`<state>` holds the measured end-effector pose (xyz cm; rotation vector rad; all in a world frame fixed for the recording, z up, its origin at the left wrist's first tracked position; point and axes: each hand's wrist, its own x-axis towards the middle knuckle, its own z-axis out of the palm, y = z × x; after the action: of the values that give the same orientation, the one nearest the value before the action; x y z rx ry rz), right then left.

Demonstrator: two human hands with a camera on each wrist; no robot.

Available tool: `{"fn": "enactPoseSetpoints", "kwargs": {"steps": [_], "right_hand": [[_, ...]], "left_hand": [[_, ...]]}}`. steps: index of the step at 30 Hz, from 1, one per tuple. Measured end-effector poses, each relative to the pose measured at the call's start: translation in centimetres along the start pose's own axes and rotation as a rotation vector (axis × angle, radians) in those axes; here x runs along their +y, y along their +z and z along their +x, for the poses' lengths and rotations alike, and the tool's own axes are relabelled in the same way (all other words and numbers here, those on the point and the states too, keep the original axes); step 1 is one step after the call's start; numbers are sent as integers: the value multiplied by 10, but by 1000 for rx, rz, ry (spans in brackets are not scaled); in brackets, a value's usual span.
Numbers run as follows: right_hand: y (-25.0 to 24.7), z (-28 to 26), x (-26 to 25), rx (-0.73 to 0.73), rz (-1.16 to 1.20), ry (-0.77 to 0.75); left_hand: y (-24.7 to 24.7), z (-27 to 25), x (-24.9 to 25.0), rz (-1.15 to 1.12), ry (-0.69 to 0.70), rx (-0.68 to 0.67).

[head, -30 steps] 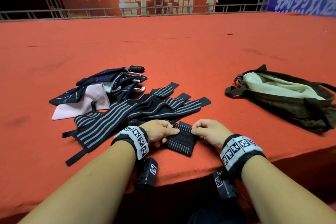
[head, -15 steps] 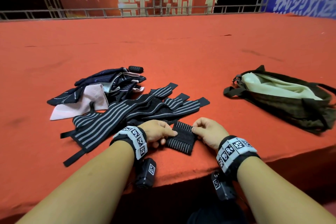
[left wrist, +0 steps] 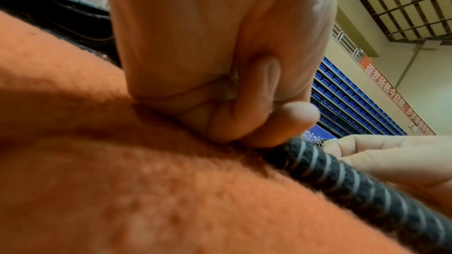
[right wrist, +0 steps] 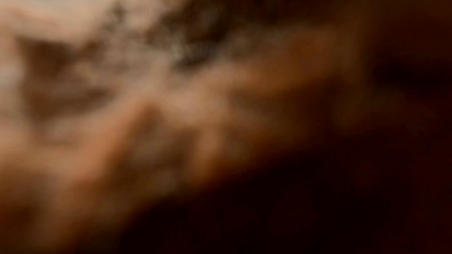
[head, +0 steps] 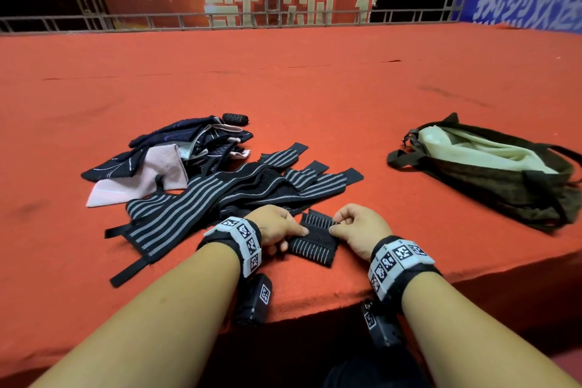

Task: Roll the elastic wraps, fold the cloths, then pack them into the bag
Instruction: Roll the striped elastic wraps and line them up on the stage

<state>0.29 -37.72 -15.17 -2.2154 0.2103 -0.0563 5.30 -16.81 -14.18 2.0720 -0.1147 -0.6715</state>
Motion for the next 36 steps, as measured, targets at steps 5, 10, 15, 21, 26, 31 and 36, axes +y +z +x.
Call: {"fn": "enactPoseSetpoints", "kwargs": {"steps": [5,10,15,21,26,31,36], "right_hand": [[0,0,-1,-1,-25,-11],[-2,-1,0,-26,-21,-27],[-4,1,1,-38,-27,-1],[-8,-1,-1,-61,-47,-47],[-7,0,1,-86,-51,-16],[-10,0,0,-144,-43,-10],[-12,-2,-2,-146,3,9]], "left_hand": [[2,0,5,121,15,29],[2,-4,6,160,29,29],[3,-14,13,221,140,68],[-11,-34,30,418,331,-125],[-3,-36,32,850,414,-126],[-1,-33,38,913,517,-64],[-10,-22,42,674,426,-86]]}}
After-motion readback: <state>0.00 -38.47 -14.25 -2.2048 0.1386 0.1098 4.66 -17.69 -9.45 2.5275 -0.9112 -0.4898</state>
